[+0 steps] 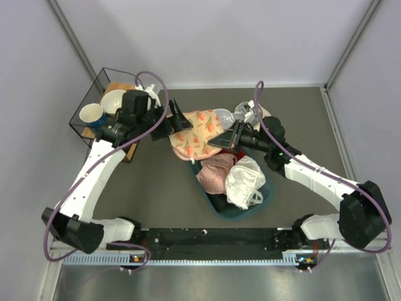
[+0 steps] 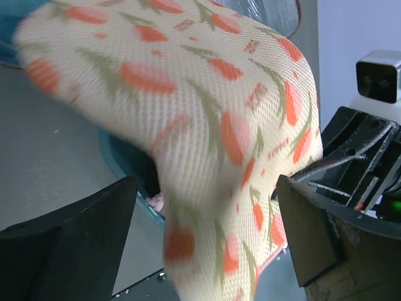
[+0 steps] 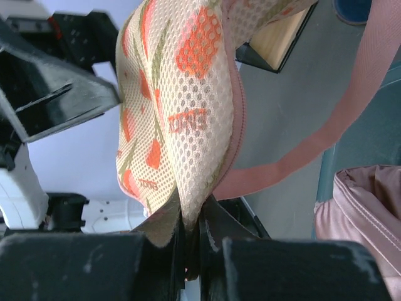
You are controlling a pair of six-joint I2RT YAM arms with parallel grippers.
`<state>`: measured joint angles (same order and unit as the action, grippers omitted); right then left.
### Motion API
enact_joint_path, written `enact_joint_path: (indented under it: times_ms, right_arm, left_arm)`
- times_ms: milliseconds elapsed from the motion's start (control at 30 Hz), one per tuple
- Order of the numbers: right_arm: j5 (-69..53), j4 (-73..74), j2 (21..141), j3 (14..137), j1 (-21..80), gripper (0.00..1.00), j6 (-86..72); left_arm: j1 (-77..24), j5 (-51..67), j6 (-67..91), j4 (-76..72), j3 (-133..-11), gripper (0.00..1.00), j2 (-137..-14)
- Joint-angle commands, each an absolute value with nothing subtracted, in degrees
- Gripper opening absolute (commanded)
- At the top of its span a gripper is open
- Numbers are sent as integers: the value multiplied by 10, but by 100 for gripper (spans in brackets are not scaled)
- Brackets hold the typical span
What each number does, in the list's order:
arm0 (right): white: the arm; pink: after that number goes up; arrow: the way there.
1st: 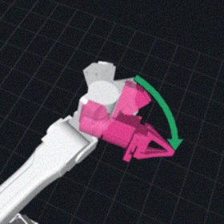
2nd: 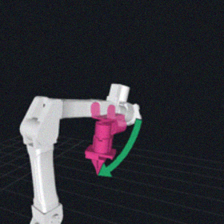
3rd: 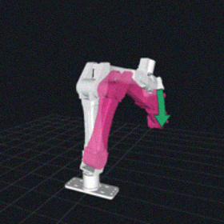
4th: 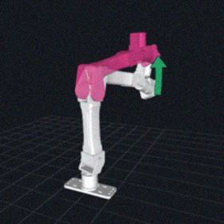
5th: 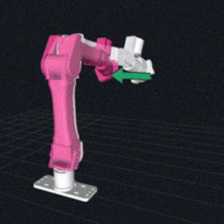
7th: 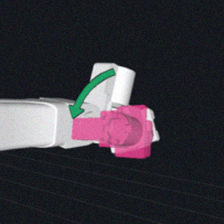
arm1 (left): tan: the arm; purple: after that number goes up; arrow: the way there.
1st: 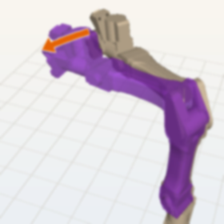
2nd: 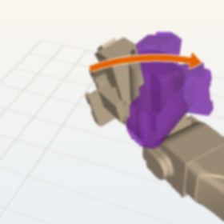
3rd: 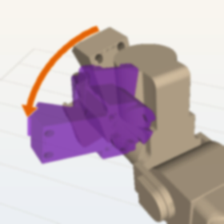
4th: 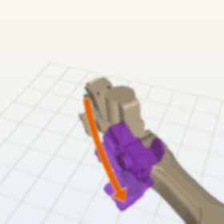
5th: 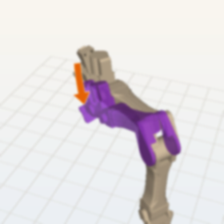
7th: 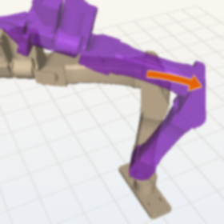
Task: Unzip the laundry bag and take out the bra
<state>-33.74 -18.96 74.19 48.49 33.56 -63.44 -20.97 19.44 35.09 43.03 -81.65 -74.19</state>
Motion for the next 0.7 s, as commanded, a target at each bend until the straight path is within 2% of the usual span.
enact_joint_path:
  times_ms: [0,133,267,367,667]
  right_arm:
    - [-300,-264,717,485,336,0,-659]
    - [-296,-279,729,483,336,0,-673]
    - [-296,-294,738,477,337,0,-687]
    - [-299,-298,741,478,336,0,-690]
    - [-300,-287,730,469,336,0,-684]
  left_arm:
    - [-209,98,437,416,-801,99,-632]
    - [-209,81,539,390,-705,99,-538]
    - [-209,147,681,201,-507,99,-427]
    - [-209,168,714,152,-446,99,-413]
    - [-209,197,706,25,-430,97,-433]
